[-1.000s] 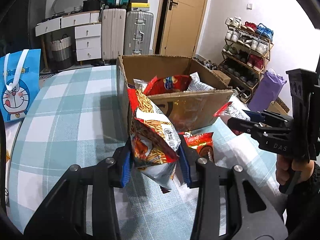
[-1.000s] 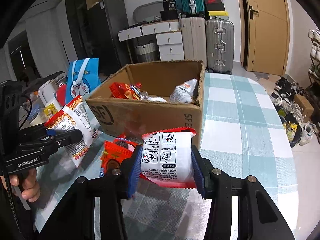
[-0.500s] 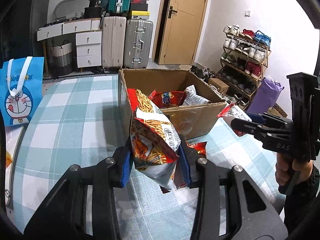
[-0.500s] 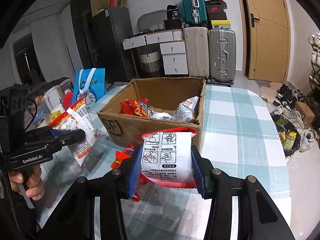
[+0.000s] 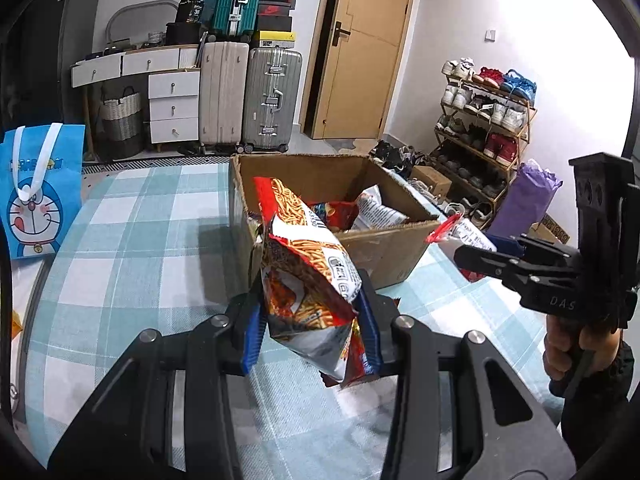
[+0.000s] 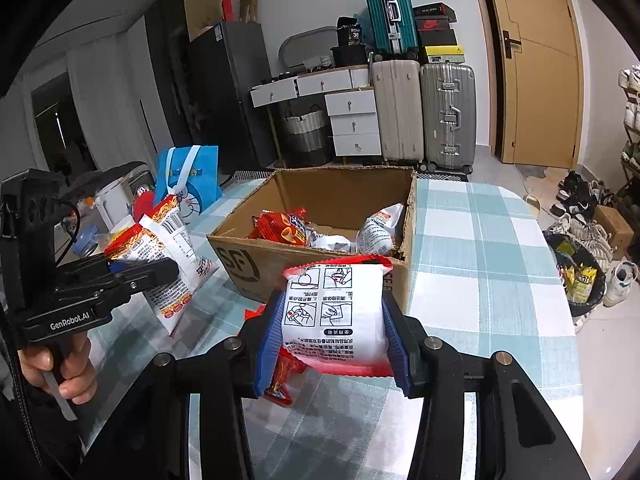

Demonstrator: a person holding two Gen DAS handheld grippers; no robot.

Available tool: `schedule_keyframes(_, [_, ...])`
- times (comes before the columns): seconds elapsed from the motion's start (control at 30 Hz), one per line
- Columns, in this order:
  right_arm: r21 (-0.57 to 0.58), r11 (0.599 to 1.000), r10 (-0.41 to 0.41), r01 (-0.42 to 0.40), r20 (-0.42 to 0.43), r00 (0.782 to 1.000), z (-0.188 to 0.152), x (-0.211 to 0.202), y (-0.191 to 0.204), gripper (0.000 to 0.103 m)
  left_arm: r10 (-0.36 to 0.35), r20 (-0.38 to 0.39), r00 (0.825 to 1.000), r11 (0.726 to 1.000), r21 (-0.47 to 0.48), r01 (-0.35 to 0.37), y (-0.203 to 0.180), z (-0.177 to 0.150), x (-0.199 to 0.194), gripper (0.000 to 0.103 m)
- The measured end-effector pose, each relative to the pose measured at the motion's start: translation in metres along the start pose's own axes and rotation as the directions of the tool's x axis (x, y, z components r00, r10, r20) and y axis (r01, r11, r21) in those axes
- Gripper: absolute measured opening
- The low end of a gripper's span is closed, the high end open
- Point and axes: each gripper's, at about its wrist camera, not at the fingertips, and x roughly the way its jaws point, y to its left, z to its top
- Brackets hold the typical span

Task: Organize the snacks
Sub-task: 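Lift the noodle snack bag and white-red packet and carry both over the box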

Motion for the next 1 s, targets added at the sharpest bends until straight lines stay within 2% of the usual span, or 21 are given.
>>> schedule_keyframes(0.13, [0.001,1.000,-0.005,0.005,-0.008,1.000,0.006,0.000,-0.002,0.047,-0.015,-0.001,1.000,1.000,-0.020,0.015,0.001,0.009,0.001,0.037])
schedule_keyframes(0.4, [-0.001,1.000,-0.015,0.015,0.007,1.000,0.025,-0.008,-0.004,0.047,0.001,0.021,1.000,1.000,-0.024,0.000,0.005,0.040,0.002,0.037])
schedule_keyframes(0.7, [0.012,1.000,0.005,-0.005,0.031,1.000,0.053,0.011,-0.003,0.047,0.013,0.038,0.999,1.000,-0.016,-0.012,0.005,0.075,0.012,0.036])
schedule_keyframes(1.0, [0.024,1.000,0.001,-0.002,0.041,0.999,0.067,0.025,-0.008,0.047,0.014,0.035,0.999,1.000,0.008,-0.014,-0.002,0.089,0.027,0.030])
